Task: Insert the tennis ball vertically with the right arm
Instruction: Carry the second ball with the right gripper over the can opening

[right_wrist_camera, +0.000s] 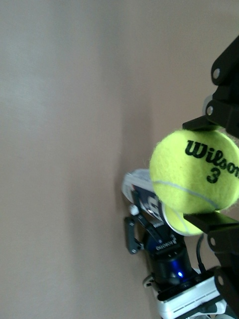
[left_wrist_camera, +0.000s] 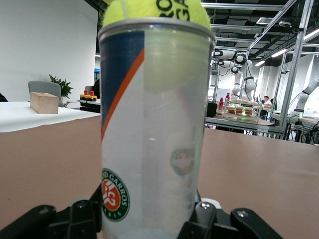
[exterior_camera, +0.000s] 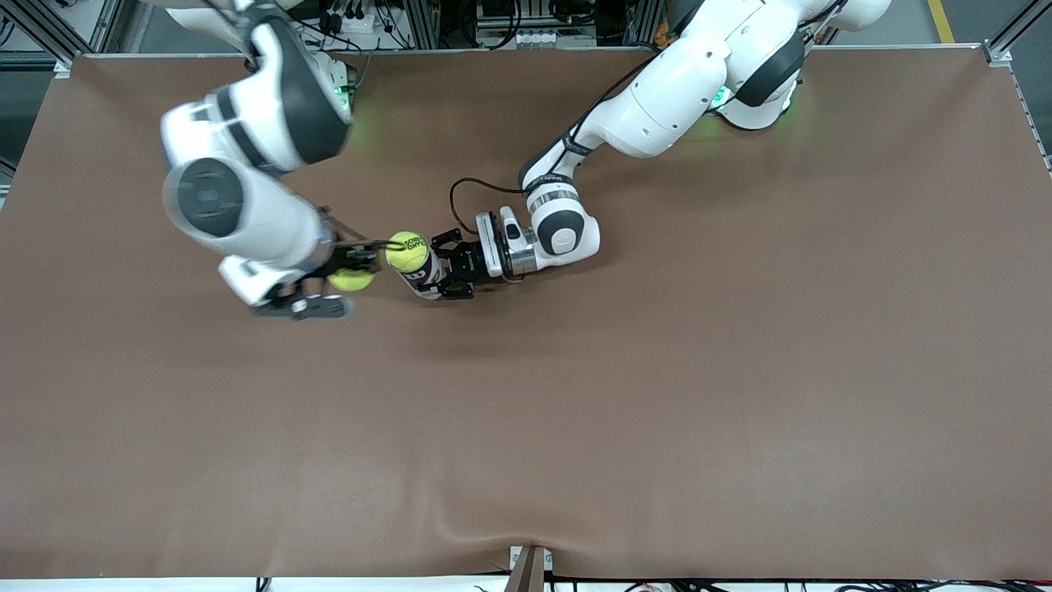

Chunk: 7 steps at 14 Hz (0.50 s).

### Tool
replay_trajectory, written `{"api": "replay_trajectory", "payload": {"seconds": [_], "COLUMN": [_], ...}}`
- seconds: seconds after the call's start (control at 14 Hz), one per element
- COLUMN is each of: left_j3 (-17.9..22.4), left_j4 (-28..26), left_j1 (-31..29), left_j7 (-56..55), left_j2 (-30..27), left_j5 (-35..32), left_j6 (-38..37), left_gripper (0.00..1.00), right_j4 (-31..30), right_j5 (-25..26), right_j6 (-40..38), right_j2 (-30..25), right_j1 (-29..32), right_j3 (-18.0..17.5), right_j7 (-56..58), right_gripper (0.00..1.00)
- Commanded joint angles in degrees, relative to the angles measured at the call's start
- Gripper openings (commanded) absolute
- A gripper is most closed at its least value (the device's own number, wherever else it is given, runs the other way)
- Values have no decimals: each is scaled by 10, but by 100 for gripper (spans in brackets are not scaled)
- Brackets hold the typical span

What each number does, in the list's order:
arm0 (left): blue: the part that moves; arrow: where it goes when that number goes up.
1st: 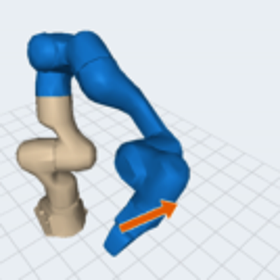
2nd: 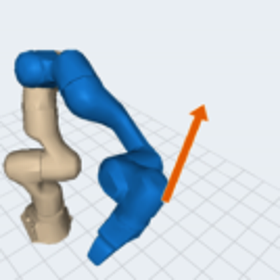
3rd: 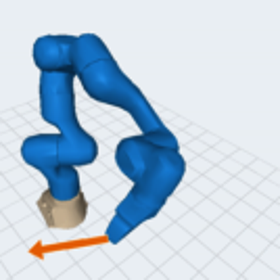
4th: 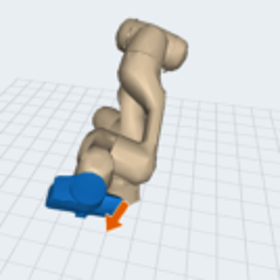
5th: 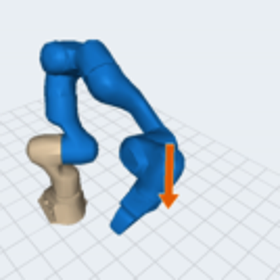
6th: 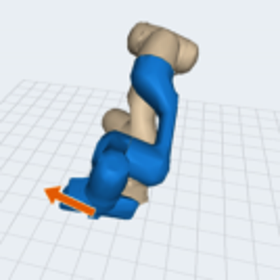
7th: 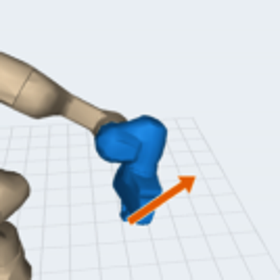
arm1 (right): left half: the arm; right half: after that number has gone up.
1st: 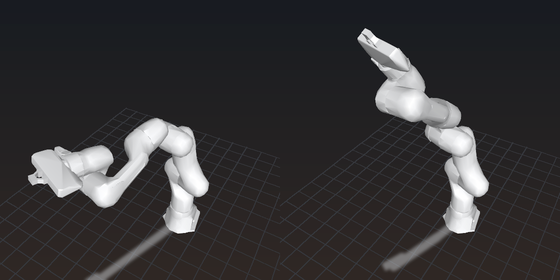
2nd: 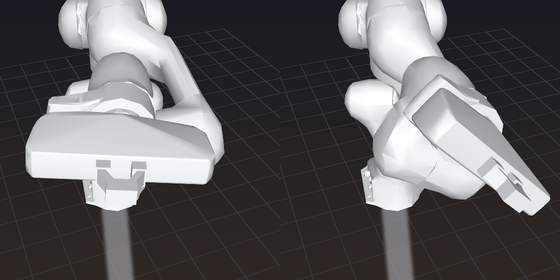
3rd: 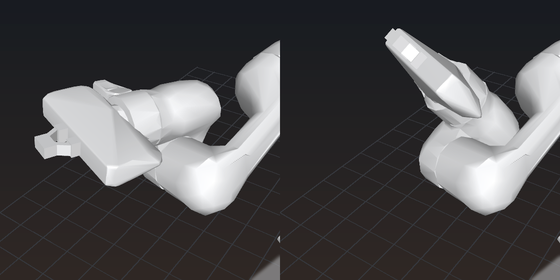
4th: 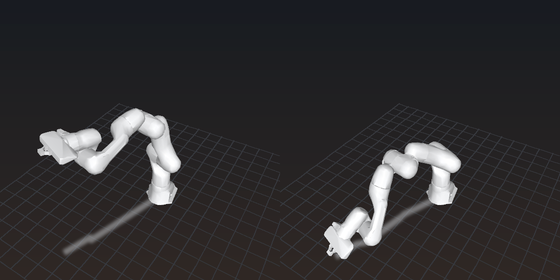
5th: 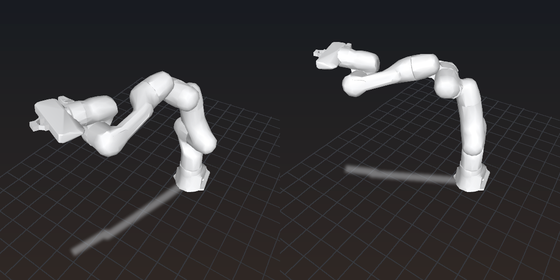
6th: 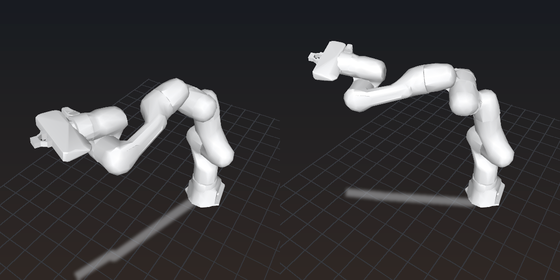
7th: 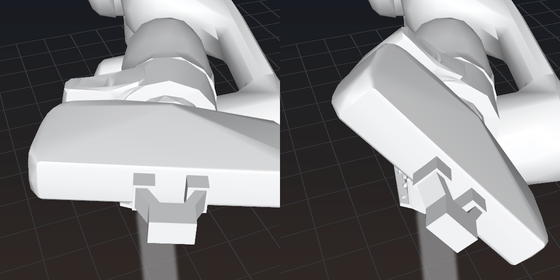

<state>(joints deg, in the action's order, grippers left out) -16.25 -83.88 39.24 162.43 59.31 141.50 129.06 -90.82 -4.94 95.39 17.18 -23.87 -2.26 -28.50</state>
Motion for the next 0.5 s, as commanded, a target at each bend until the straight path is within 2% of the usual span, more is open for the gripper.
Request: {"api": "replay_trajectory", "payload": {"seconds": [0.0,0.43], "left_j3": [-12,-12], "left_j4": [-28,-28], "left_j1": [-8,-7], "left_j7": [186,186], "left_j2": [-15,-14], "left_j5": [28,28], "left_j6": [13,13], "left_gripper": [62,62], "right_j4": [-29,-59], "right_j5": [-8,-7], "right_j6": [5,16], "right_j2": [-11,-9], "right_j1": [-29,-57], "right_j3": [6,6], "right_j7": [-62,-100], "right_gripper": [44,44]}}
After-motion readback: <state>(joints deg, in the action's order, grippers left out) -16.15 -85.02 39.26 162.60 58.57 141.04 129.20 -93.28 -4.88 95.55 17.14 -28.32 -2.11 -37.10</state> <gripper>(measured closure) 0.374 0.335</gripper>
